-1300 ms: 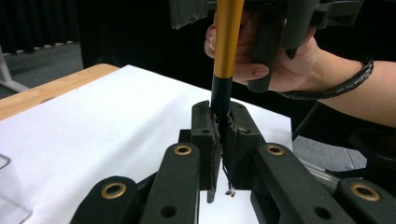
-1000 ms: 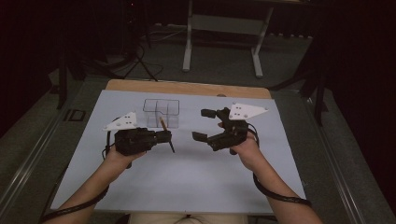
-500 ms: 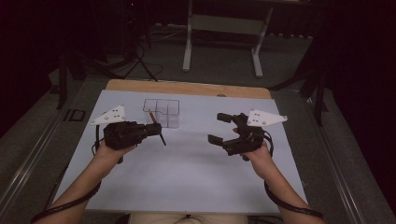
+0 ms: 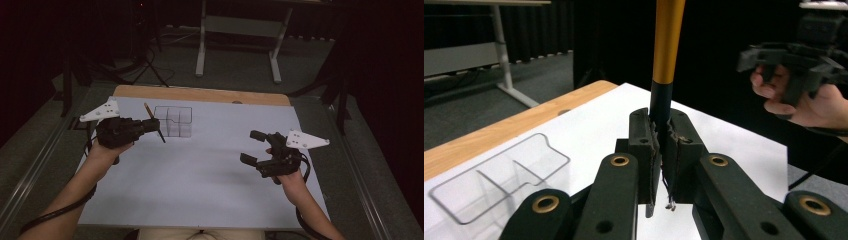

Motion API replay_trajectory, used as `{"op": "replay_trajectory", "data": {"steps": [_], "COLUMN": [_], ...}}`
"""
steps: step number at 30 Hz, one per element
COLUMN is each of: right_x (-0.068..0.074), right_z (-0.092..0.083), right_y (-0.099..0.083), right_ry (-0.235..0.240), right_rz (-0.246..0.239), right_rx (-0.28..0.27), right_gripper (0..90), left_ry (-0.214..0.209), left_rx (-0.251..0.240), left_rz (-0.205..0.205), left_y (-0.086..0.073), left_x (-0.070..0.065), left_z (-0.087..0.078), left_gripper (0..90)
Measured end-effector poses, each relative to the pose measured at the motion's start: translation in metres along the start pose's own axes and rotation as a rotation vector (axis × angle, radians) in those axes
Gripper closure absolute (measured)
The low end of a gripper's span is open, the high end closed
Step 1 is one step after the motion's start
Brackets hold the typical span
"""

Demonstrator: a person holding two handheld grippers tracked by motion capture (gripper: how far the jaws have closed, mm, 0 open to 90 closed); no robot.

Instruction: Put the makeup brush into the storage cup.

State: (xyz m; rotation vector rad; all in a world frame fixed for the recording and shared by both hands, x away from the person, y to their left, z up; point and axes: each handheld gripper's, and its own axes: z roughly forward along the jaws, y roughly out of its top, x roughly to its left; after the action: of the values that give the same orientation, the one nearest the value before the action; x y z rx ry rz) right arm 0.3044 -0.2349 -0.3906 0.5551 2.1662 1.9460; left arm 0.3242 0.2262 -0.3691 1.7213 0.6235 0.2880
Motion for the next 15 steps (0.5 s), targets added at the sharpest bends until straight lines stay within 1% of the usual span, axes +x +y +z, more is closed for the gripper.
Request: {"op": "replay_trajectory", "data": {"steps": [1,2,3,4,5,7,8,9,10,12,13,14,15], "right_x": [0.001,0.002,0.002,0.002,0.005,0.005,0.008,0.008,0.010,0.012,0.012,0.012,0.014], "right_z": [-0.003,-0.008,-0.008,-0.011,-0.016,-0.018,-0.022,-0.022,-0.025,-0.029,-0.029,-0.030,-0.033], "right_y": [-0.002,-0.006,-0.006,-0.007,-0.011,-0.012,-0.016,-0.016,-0.018,-0.021,-0.021,-0.022,-0.023], "right_ry": [-0.006,-0.023,-0.023,-0.025,-0.040,-0.042,-0.052,-0.052,-0.049,-0.050,-0.050,-0.048,-0.052], "right_rz": [0.001,0.004,0.004,0.011,0.011,0.012,0.007,0.007,0.014,0.023,0.023,0.025,0.020], "right_rx": [-0.003,-0.014,-0.014,-0.017,-0.022,-0.020,-0.019,-0.019,-0.017,-0.022,-0.022,-0.019,-0.011], "right_gripper": [12.8,12.8,12.8,12.8,12.8,12.8,12.8,12.8,12.9,12.9,12.9,12.9,12.9], "left_ry": [0.003,0.012,0.020,0.019,0.035,0.038,0.046,0.050,0.060,0.068,0.073,0.075,0.088], "left_rx": [-0.002,0.001,0.004,-0.002,0.003,0.004,0.004,0.006,0.007,0.014,0.017,0.015,0.015], "left_rz": [-0.003,-0.003,-0.001,-0.007,-0.002,-0.005,-0.006,-0.004,-0.007,-0.002,0.000,-0.006,0.003], "left_y": [0.001,0.002,0.004,0.005,0.008,0.009,0.011,0.012,0.013,0.014,0.015,0.016,0.019], "left_x": [0.002,0.004,0.006,0.009,0.013,0.015,0.018,0.020,0.024,0.027,0.029,0.031,0.036], "left_z": [-0.001,-0.001,-0.001,-0.002,-0.002,-0.002,-0.002,-0.002,-0.001,0.000,0.001,0.002,0.004], "left_gripper": [84.4,84.4,84.4,84.4,84.4,84.4,84.4,84.4,84.4,84.4,84.4,84.4,84.4]}}
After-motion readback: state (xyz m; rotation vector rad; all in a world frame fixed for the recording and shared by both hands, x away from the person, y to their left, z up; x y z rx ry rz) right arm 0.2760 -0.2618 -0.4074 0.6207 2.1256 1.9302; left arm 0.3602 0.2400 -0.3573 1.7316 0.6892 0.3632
